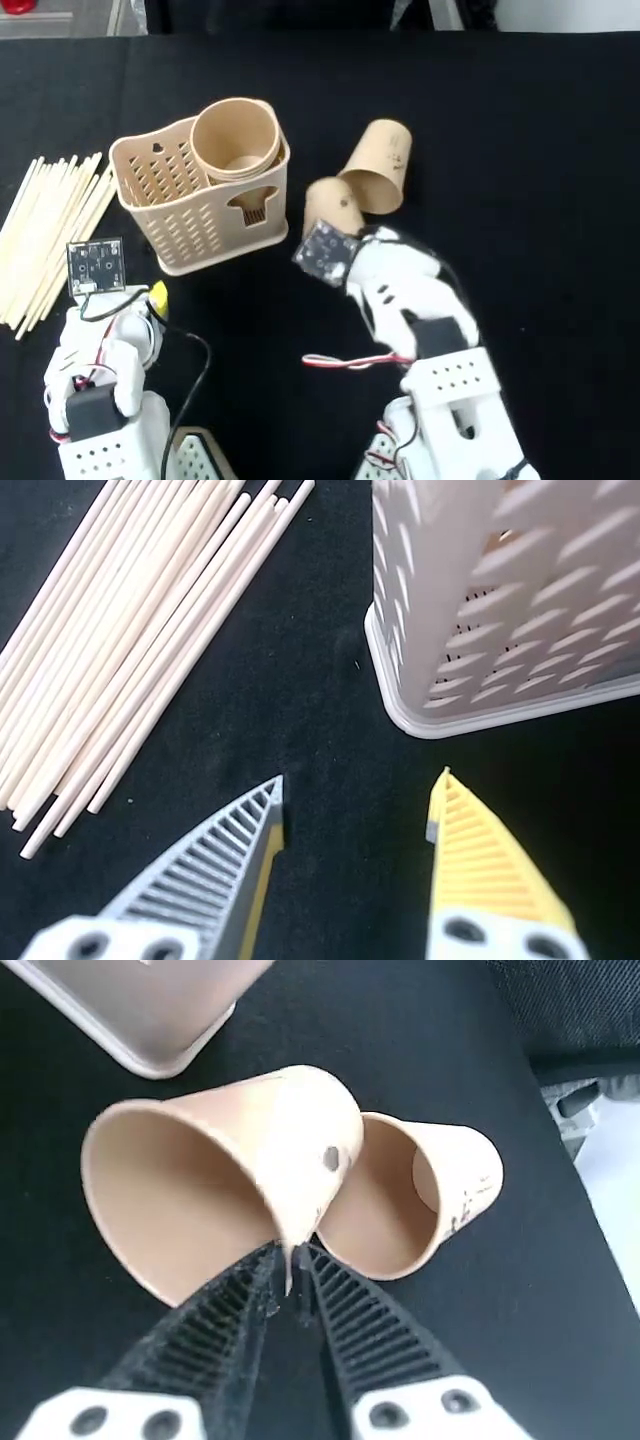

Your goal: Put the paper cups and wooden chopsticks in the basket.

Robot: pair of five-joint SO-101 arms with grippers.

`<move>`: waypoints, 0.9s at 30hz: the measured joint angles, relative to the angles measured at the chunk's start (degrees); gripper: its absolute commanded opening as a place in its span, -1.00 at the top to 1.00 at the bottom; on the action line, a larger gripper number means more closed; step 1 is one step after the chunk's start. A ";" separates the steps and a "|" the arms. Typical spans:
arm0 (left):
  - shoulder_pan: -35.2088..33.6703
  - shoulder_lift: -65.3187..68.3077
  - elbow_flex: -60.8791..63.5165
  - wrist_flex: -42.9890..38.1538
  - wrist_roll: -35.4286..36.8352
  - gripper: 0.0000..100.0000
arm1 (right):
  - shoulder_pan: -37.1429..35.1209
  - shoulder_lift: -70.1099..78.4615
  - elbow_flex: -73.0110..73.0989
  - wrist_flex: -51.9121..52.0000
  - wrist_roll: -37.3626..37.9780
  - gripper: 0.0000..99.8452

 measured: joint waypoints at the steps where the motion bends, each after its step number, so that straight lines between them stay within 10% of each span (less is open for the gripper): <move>1: 0.00 -0.09 0.00 0.00 0.00 0.54 | 0.00 0.00 -1.76 2.64 -0.18 0.98; 22: 0.00 -0.09 0.00 0.00 0.00 0.54 | 1.85 8.18 -43.78 41.76 -24.26 0.97; 27: 0.00 -0.09 0.00 0.00 0.00 0.54 | 1.41 20.13 -44.04 43.87 -21.54 0.62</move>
